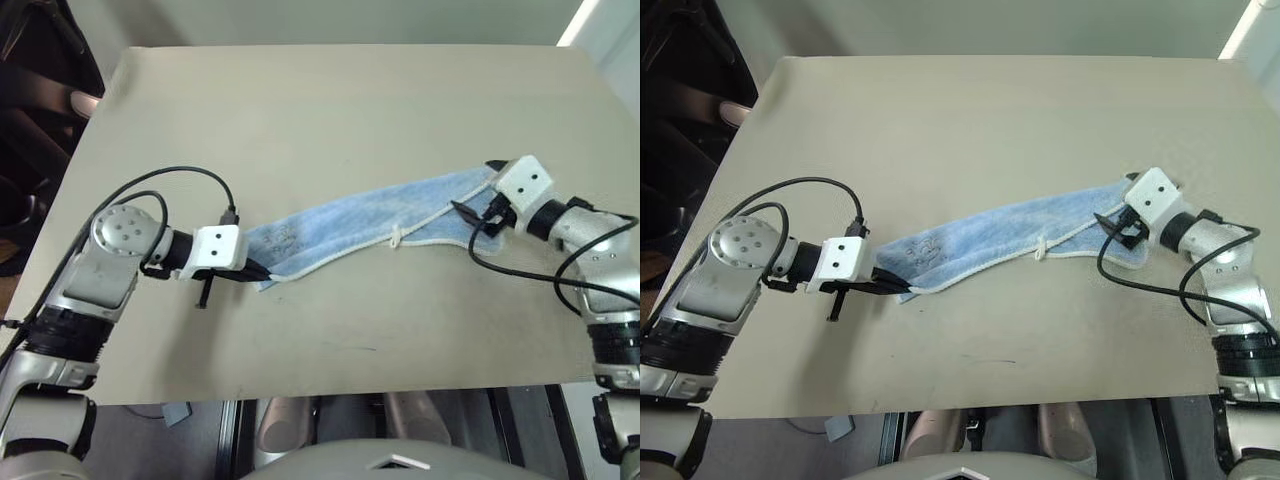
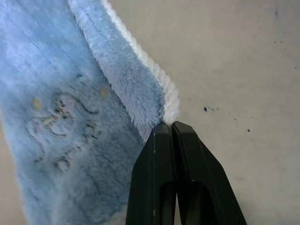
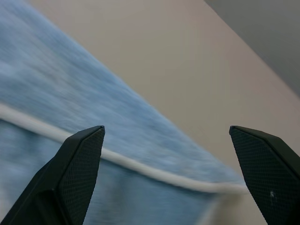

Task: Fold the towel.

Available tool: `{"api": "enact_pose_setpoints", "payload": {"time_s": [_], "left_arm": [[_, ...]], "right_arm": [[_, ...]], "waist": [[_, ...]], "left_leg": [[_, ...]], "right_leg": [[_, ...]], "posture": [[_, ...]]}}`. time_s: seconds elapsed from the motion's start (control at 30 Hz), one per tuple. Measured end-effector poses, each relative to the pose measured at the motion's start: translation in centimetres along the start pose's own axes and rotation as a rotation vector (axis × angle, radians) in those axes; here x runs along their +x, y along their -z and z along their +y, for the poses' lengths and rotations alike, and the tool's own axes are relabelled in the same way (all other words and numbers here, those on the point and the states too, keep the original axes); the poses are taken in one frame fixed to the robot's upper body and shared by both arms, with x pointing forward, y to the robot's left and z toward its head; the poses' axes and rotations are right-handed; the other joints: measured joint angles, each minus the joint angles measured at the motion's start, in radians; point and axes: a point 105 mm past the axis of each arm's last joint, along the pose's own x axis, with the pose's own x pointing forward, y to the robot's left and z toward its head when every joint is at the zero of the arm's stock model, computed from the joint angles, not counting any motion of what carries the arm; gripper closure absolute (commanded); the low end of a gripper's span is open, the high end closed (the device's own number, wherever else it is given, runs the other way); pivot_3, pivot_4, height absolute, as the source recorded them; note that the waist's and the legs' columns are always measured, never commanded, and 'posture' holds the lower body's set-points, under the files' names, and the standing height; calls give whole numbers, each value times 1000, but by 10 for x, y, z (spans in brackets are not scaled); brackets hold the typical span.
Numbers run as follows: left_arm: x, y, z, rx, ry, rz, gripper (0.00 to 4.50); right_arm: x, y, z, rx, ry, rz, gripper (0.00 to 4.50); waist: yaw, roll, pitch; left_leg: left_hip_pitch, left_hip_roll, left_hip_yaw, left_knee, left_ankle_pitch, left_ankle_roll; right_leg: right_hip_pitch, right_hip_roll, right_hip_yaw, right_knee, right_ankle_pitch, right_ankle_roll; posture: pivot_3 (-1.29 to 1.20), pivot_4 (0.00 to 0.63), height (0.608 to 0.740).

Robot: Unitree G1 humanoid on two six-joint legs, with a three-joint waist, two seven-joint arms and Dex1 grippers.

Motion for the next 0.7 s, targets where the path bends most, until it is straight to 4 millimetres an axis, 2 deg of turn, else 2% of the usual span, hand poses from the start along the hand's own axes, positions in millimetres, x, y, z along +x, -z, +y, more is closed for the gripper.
{"api": "enact_pose_setpoints", "payload": {"time_s": [0.1,0.23,0.4,0.6,0.7], "left_arm": [[-3,1,-2,-8,-9,6,4483],[-4,2,-4,-12,-19,8,4483],[-5,2,-7,-17,-34,11,4483],[-5,5,-8,-28,-47,13,4483],[-4,3,-9,-24,-44,12,4483]], "right_arm": [[5,11,-4,-102,-15,42,0],[11,21,1,-205,-64,71,0],[4,30,-17,-350,-82,127,0],[-2,41,-21,-395,-106,165,0],[-2,46,-29,-426,-74,193,0]], "waist": [[2,0,0],[1,0,0],[1,0,0],[0,0,0],[-2,0,0]], "left_leg": [[-4,0,0,0,-1,0],[-6,0,0,1,-3,-1],[-7,1,0,1,-2,0],[-6,1,0,3,-2,0],[-6,1,0,3,-1,1]], "right_leg": [[-4,0,-1,1,1,2],[-7,0,-1,2,1,2],[-7,0,-1,3,2,2],[-7,0,-1,6,2,1],[-8,0,-1,7,3,0]], "posture": [[0,150,735],[0,150,735],[0,150,735],[0,150,735],[0,150,735]]}}
